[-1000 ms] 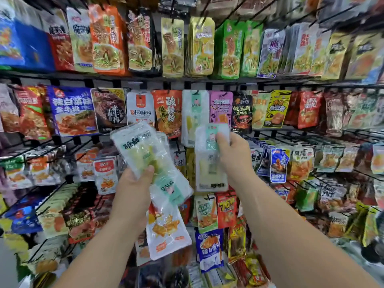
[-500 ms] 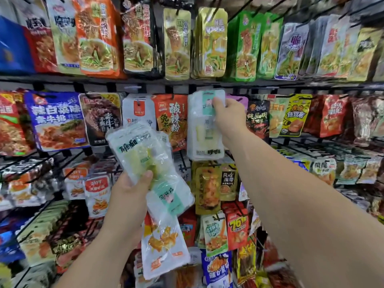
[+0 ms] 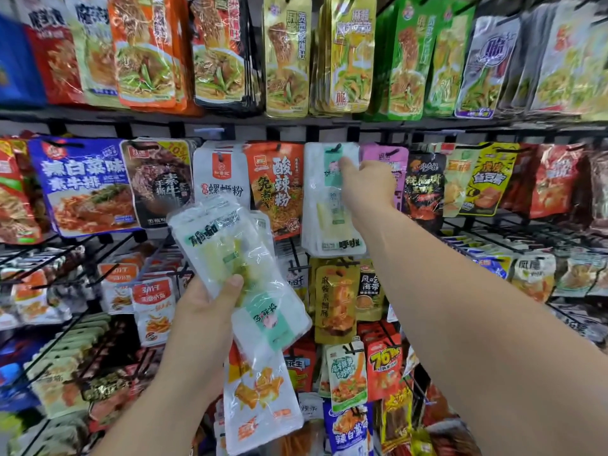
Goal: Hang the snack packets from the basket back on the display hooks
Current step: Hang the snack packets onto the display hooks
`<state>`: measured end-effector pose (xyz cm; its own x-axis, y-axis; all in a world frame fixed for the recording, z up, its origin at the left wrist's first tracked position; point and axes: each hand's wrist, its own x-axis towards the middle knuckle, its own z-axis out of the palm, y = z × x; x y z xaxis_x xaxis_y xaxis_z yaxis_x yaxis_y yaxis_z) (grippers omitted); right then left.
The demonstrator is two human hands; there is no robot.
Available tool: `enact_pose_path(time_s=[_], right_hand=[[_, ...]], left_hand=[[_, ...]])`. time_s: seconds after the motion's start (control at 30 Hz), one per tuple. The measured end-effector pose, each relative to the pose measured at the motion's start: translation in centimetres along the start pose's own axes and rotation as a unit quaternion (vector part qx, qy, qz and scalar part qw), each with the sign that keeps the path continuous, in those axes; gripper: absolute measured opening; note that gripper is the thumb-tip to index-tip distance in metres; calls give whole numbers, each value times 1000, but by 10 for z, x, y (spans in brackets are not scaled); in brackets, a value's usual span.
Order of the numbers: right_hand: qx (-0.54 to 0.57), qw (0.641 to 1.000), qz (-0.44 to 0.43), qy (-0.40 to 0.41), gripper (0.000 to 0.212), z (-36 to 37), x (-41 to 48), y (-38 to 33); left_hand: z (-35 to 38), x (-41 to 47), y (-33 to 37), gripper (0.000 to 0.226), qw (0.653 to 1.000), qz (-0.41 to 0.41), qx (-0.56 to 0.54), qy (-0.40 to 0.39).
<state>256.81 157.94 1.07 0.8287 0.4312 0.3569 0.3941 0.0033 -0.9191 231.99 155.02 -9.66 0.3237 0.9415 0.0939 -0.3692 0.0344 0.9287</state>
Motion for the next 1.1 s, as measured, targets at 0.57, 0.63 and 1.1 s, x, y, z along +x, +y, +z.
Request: enact_pose_path(time_s=[0.57,0.63,1.1], right_hand=[[-30,992,-121,-5,26,-51,-109,35],[-9,992,-110,-61,25,-58,-145,40],[3,981,-16,-192,38,-72,-239,88]], left_hand=[[-7,-35,-7,23,999,-8,30,-34],[-6,-44,-12,23,998,-20,35,-45],[-7,-94,-44,30,988,-85,52,-114]])
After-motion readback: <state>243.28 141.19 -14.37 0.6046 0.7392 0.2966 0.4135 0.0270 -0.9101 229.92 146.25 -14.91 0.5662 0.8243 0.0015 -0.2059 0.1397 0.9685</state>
